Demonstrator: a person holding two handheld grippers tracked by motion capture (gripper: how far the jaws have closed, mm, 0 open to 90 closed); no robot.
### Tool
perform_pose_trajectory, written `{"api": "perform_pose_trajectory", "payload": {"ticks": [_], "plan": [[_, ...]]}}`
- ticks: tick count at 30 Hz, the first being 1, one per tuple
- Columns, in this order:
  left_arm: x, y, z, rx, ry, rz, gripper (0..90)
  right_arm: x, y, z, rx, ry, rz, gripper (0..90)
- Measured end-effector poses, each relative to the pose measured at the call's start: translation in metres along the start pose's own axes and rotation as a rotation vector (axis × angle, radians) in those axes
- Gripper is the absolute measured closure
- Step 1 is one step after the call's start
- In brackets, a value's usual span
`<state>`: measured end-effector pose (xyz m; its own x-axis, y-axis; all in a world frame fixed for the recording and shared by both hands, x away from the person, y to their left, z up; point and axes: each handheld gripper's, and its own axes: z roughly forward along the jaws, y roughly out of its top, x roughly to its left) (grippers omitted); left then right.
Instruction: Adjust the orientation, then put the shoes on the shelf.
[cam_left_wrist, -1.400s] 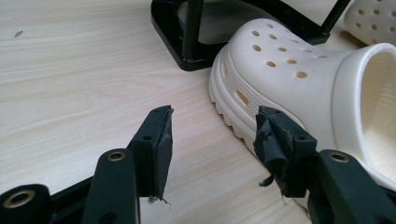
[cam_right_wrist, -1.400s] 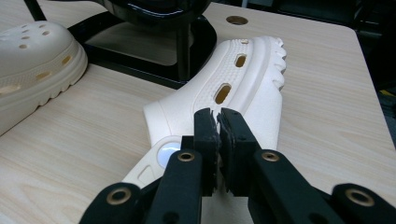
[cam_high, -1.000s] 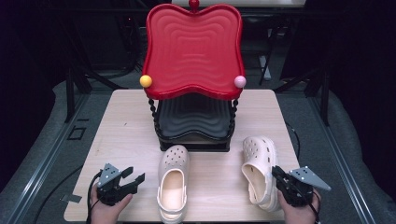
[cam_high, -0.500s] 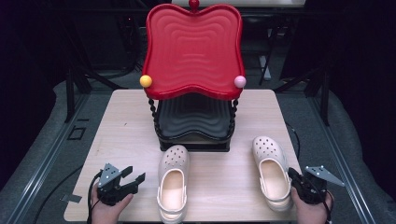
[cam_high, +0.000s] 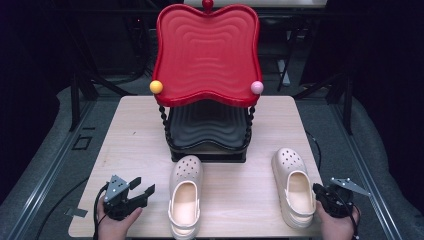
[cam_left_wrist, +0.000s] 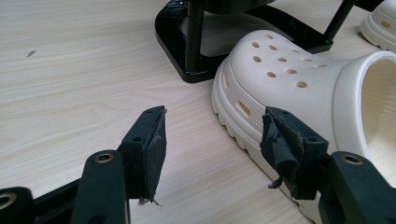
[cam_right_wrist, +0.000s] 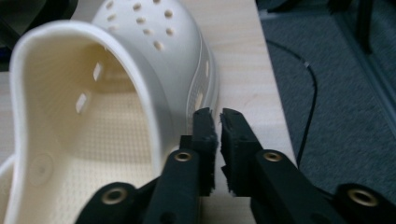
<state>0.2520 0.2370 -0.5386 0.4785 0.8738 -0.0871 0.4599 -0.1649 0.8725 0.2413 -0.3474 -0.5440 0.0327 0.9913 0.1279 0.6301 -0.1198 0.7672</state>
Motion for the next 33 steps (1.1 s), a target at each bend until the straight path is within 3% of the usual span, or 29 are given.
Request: {"api": "perform_pose_trajectory", "payload": {"ticks": [2,3,4,12,21,24,31,33], "plan": [[0.001,0.0,-0.001,-0.002,0.002,-0.003,40.4,0.005,0.003,-0.009,-0.066,-0.012,-0.015,78.1],[0.001,0.0,-0.001,-0.004,0.003,-0.003,40.4,0.005,0.003,-0.009,-0.066,-0.012,-0.015,78.1],[0.001,0.0,-0.001,-0.001,0.003,-0.003,40.4,0.01,0.006,-0.017,-0.11,0.0,-0.025,76.1],[0.002,0.0,-0.003,-0.006,0.001,-0.009,40.4,0.026,0.009,-0.022,-0.144,0.041,-0.109,68.5],[0.003,-0.001,-0.005,-0.01,0.007,-0.025,40.1,0.036,0.017,-0.014,-0.123,0.037,-0.164,65.1],[0.003,-0.001,-0.005,-0.014,0.011,-0.025,40.1,0.039,0.025,-0.005,-0.092,0.017,-0.216,64.6],[0.005,-0.001,-0.004,-0.008,0.007,-0.033,40.1,0.042,0.029,0.005,-0.04,0.003,-0.273,64.4],[0.005,-0.002,-0.004,-0.005,0.01,-0.036,40.1,0.042,0.03,0.007,-0.052,0.006,-0.274,64.4]]}}
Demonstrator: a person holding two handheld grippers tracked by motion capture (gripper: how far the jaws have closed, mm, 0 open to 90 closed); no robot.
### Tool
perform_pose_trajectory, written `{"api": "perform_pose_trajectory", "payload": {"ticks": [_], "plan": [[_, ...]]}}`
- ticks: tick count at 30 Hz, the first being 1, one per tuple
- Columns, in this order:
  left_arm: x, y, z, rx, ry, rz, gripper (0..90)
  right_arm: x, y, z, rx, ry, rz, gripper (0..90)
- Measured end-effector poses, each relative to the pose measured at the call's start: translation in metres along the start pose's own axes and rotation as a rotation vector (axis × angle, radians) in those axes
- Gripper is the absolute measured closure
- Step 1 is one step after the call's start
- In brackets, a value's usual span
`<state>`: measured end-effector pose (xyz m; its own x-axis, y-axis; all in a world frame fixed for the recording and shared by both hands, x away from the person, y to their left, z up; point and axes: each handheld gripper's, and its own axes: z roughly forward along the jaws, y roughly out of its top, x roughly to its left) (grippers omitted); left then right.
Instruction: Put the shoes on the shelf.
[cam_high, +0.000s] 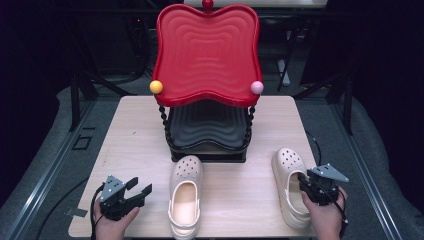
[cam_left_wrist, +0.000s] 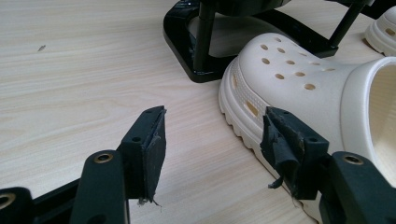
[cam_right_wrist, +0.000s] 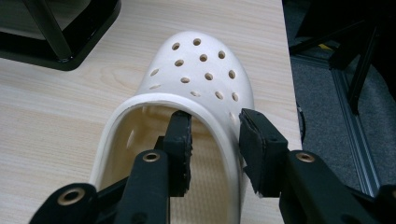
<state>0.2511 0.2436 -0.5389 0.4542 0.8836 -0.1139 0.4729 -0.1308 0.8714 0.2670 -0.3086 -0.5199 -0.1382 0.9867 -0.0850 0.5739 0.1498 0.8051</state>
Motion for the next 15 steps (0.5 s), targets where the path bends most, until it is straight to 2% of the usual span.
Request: {"api": "perform_pose_trajectory", "payload": {"ticks": [2,6,9,12,15], "plan": [[-0.0005,-0.0002,0.0007,0.003,-0.001,-0.001,40.1,0.0004,0.0011,0.0017,0.016,0.001,-0.022,64.5],[-0.0012,-0.0001,0.0008,0.002,0.002,-0.001,40.1,0.0004,0.0001,0.0061,-0.007,-0.017,-0.044,68.5],[-0.0007,-0.0006,0.0014,0.004,0.002,-0.002,40.1,-0.001,0.0,0.0026,0.017,-0.013,-0.058,74.5],[-0.0003,-0.0005,0.0013,0.002,0.002,-0.003,40.1,-0.0002,-0.0003,0.0021,0.013,-0.009,-0.061,75.3],[0.0,-0.0004,0.0007,0.001,0.003,-0.002,40.1,0.003,0.0004,-0.0026,0.034,-0.008,-0.089,77.2]]}}
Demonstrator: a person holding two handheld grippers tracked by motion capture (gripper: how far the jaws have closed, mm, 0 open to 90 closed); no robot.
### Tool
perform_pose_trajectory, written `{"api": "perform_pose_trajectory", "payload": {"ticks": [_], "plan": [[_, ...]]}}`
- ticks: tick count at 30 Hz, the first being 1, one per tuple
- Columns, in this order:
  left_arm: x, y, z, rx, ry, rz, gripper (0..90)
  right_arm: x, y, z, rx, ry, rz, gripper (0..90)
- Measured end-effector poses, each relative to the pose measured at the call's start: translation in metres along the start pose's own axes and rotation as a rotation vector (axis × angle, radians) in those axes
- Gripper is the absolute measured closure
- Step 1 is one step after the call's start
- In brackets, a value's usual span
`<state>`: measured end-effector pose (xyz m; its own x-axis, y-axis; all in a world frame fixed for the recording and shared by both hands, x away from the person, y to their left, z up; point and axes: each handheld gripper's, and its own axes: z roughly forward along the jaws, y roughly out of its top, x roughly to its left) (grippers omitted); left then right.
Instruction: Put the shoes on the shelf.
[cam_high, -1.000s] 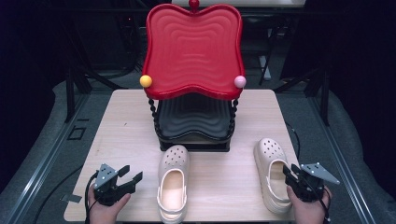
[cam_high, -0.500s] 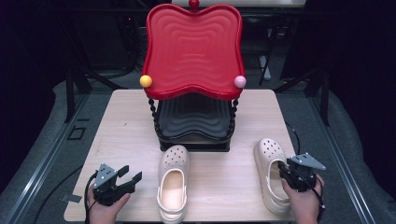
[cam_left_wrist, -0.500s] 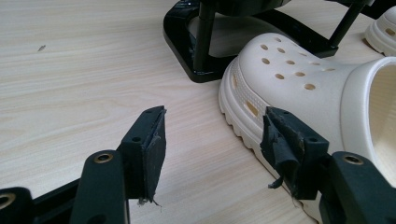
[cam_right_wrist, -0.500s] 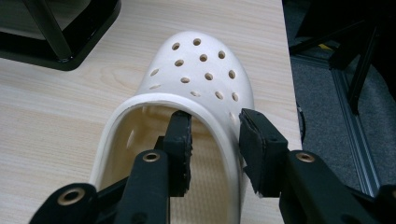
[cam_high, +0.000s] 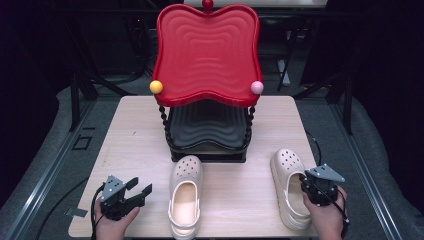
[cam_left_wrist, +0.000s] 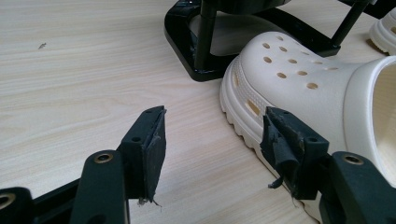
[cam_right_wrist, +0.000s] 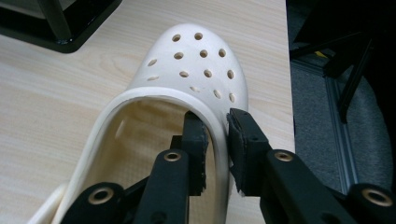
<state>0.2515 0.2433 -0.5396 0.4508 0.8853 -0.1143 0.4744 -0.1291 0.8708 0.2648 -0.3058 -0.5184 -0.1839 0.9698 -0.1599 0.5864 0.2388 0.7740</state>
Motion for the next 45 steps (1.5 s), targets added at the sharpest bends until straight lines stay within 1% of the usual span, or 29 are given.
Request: {"api": "perform_pose_trajectory", "payload": {"ticks": [3,5,6,7,8,9,11,12,13,14,15,16,17,18,19,20,22,23,27,28,29,31,32,33,35,36,42,43,45], "plan": [[0.0,0.0,-0.001,-0.001,0.003,0.0,40.1,0.002,0.001,-0.007,0.013,-0.002,0.003,80.2],[0.0,0.0,-0.001,-0.001,0.004,0.0,40.1,0.003,0.001,-0.012,0.014,0.01,0.002,82.5],[0.0,0.0,-0.001,-0.001,0.004,-0.001,40.1,0.006,0.001,-0.017,0.014,0.036,0.006,83.3],[0.0,0.0,-0.001,-0.002,0.004,-0.001,40.1,0.006,0.001,-0.017,0.014,0.036,0.006,83.3],[0.0,0.0,-0.001,-0.003,0.004,0.0,40.1,0.01,0.002,-0.021,-0.008,0.049,0.007,83.4],[0.0,0.001,-0.001,-0.001,0.003,0.0,40.1,0.01,0.002,-0.021,-0.008,0.049,0.007,83.4],[0.0,0.001,-0.002,0.0,0.003,-0.001,40.1,0.015,0.006,-0.027,0.0,0.059,-0.016,83.3],[0.0,0.001,-0.002,0.001,0.003,-0.001,40.1,0.022,0.008,-0.033,-0.001,0.061,-0.041,83.2],[0.0,0.001,-0.002,0.001,0.003,-0.001,40.1,0.022,0.008,-0.033,-0.001,0.061,-0.041,83.2],[0.0,0.001,-0.002,0.001,0.003,-0.002,40.1,0.031,0.008,-0.037,-0.006,0.071,-0.053,83.3],[0.0,0.001,-0.002,0.001,0.003,-0.002,40.1,0.031,0.008,-0.037,-0.006,0.071,-0.053,83.3],[0.0,0.001,-0.002,0.0,0.003,-0.003,40.1,0.042,0.007,-0.041,-0.004,0.104,-0.06,83.4],[0.0,0.001,-0.002,-0.001,0.001,-0.002,40.1,0.046,0.008,-0.043,0.001,0.112,-0.074,83.4],[-0.001,0.001,-0.001,-0.006,-0.001,-0.001,40.1,0.053,0.007,-0.042,-0.018,0.121,-0.077,83.3],[-0.001,0.001,-0.001,-0.006,-0.001,-0.001,40.1,0.053,0.007,-0.042,-0.018,0.121,-0.077,83.3],[-0.001,0.001,-0.002,-0.005,0.0,0.001,40.1,0.059,0.008,-0.044,0.003,0.131,-0.091,83.3],[-0.002,0.001,-0.002,-0.007,-0.001,0.002,40.1,0.077,0.012,-0.043,-0.008,0.154,-0.123,83.2],[-0.003,0.001,-0.002,-0.008,-0.001,0.002,40.1,0.077,0.012,-0.043,-0.008,0.154,-0.123,83.2],[-0.003,0.0,-0.001,-0.006,-0.003,0.001,40.1,0.101,0.018,-0.037,0.0,0.197,-0.156,83.2],[-0.003,0.0,0.0,-0.009,-0.005,0.002,40.1,0.112,0.02,-0.034,0.008,0.215,-0.18,83.2],[-0.003,0.0,-0.001,-0.006,-0.005,0.003,40.1,0.112,0.02,-0.034,0.008,0.215,-0.18,83.2],[-0.004,0.0,-0.001,-0.007,-0.006,0.005,40.1,0.127,0.024,-0.028,0.012,0.227,-0.205,82.9],[-0.004,0.001,-0.001,-0.001,-0.006,0.007,40.1,0.127,0.024,-0.028,0.012,0.227,-0.205,82.9],[-0.004,0.001,-0.001,-0.002,-0.006,0.007,40.1,0.136,0.026,-0.025,0.002,0.232,-0.219,82.9],[-0.004,0.001,-0.001,-0.001,-0.006,0.009,40.1,0.139,0.028,-0.025,0.021,0.236,-0.225,82.9],[-0.004,0.001,-0.001,-0.001,-0.007,0.009,40.1,0.145,0.03,-0.022,0.003,0.238,-0.221,82.8],[-0.005,0.001,-0.001,-0.001,-0.009,0.007,40.1,0.155,0.038,-0.016,0.007,0.244,-0.208,82.6],[-0.005,0.001,-0.001,-0.001,-0.009,0.007,40.1,0.156,0.039,-0.015,0.025,0.246,-0.209,82.5],[-0.005,0.0,0.0,0.001,-0.011,0.008,40.1,0.159,0.039,-0.013,0.006,0.243,-0.201,82.2]]}}
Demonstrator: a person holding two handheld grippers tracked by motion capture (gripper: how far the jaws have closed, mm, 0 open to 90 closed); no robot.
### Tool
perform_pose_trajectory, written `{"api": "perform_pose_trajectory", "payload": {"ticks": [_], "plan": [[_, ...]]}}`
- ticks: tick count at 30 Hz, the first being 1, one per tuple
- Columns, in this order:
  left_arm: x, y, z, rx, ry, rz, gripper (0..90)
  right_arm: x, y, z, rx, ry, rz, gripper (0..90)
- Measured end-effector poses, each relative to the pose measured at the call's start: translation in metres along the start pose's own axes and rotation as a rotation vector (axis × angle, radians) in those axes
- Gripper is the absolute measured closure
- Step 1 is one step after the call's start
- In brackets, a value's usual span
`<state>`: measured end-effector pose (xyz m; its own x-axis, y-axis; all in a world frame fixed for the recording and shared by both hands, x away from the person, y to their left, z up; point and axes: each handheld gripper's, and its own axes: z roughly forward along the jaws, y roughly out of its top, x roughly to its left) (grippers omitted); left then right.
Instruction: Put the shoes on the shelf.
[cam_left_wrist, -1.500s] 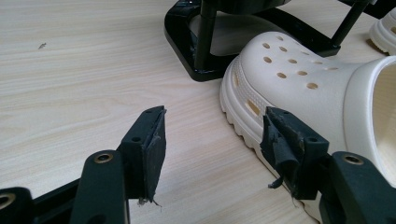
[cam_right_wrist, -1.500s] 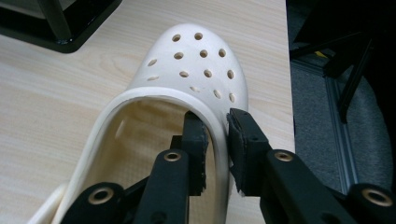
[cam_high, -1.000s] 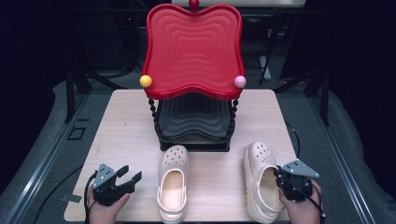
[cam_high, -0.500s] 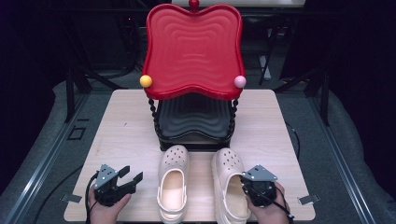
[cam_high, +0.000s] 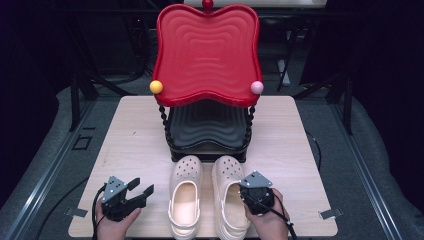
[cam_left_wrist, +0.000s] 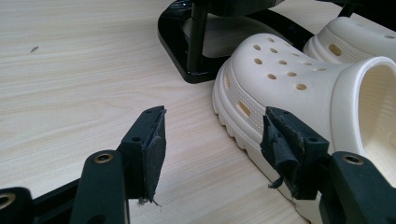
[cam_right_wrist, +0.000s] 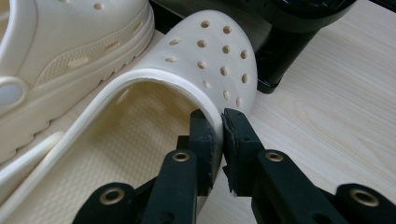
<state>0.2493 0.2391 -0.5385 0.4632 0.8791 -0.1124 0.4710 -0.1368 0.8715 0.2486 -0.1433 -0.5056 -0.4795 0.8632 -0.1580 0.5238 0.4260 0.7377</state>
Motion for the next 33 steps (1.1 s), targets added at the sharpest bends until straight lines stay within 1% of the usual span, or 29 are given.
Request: {"api": "perform_pose_trajectory", "payload": {"ticks": [2,3,5,8,9,10,11,12,13,14,16,17,18,19,20,21,22,23,24,25,26,28,30,31,33], "plan": [[0.0,0.0,0.0,0.003,-0.002,0.002,40.1,0.002,0.002,0.002,0.0,-0.009,0.0,82.0],[-0.001,0.0,0.001,0.0,-0.003,0.003,40.1,0.003,0.003,0.003,0.009,-0.013,0.009,81.6],[-0.001,0.0,0.001,0.0,-0.009,0.004,40.1,0.004,0.003,0.004,0.015,-0.011,0.015,81.3],[-0.003,0.0,0.002,0.009,-0.014,0.007,40.1,0.006,0.004,0.006,0.002,-0.021,0.021,80.8],[-0.004,0.0,0.002,0.004,-0.019,0.011,40.1,0.008,0.005,0.009,-0.01,-0.018,0.03,79.5],[-0.004,0.0,0.002,0.004,-0.019,0.011,40.1,0.008,0.005,0.009,-0.01,-0.018,0.03,79.5],[-0.005,0.0,0.002,0.005,-0.02,0.014,40.1,0.011,0.005,0.009,0.003,-0.001,0.025,77.7],[-0.006,0.0,0.002,0.002,-0.022,0.016,40.1,0.011,0.005,0.009,0.003,-0.001,0.025,77.7],[-0.007,0.001,0.002,0.006,-0.019,0.022,40.1,0.014,0.004,0.012,-0.028,0.002,0.022,76.4],[-0.008,0.001,0.001,0.004,-0.023,0.031,40.2,0.014,0.004,0.012,-0.024,0.011,0.017,75.4],[-0.009,0.001,0.002,0.0,-0.029,0.031,40.3,0.015,0.004,0.011,-0.021,0.02,0.012,75.0],[-0.009,0.001,0.002,-0.01,-0.035,0.033,40.3,0.015,0.003,0.012,-0.035,0.012,0.013,74.2],[-0.011,0.002,0.002,-0.01,-0.037,0.033,40.3,0.014,0.002,0.011,-0.041,0.019,0.012,72.9],[-0.012,0.003,0.001,-0.008,-0.049,0.036,40.4,0.014,0.001,0.011,-0.072,0.025,0.018,70.7],[-0.014,0.004,0.001,-0.011,-0.062,0.037,40.4,0.013,0.0,0.007,-0.077,0.039,0.016,69.5],[-0.017,0.005,0.001,-0.012,-0.078,0.043,40.9,0.012,0.0,0.005,-0.073,0.041,0.011,68.7],[-0.02,0.006,0.002,-0.016,-0.091,0.048,41.6,0.011,-0.001,0.002,-0.083,0.046,0.005,67.5],[-0.022,0.006,0.002,-0.017,-0.101,0.054,41.7,0.01,-0.004,0.0,-0.113,0.033,0.005,65.7],[-0.025,0.007,0.003,-0.018,-0.109,0.062,41.7,0.01,-0.004,0.0,-0.113,0.033,0.005,65.7],[-0.029,0.008,0.003,-0.013,-0.119,0.071,41.6,0.009,-0.006,-0.001,-0.127,0.035,0.012,65.0],[-0.034,0.009,0.005,-0.008,-0.128,0.086,41.7,0.008,-0.008,-0.002,-0.121,0.044,0.013,64.4],[-0.038,0.01,0.006,-0.003,-0.131,0.095,41.6,0.006,-0.014,-0.002,-0.104,0.046,0.016,63.6],[-0.044,0.01,0.009,0.005,-0.14,0.092,41.6,0.006,-0.016,-0.001,-0.11,0.045,0.021,63.5],[-0.048,0.011,0.012,0.006,-0.15,0.095,41.7,0.005,-0.018,0.0,-0.084,0.053,0.033,63.1],[-0.05,0.011,0.014,0.011,-0.151,0.094,41.7,0.004,-0.02,0.001,-0.08,0.066,0.052,62.8]]}}
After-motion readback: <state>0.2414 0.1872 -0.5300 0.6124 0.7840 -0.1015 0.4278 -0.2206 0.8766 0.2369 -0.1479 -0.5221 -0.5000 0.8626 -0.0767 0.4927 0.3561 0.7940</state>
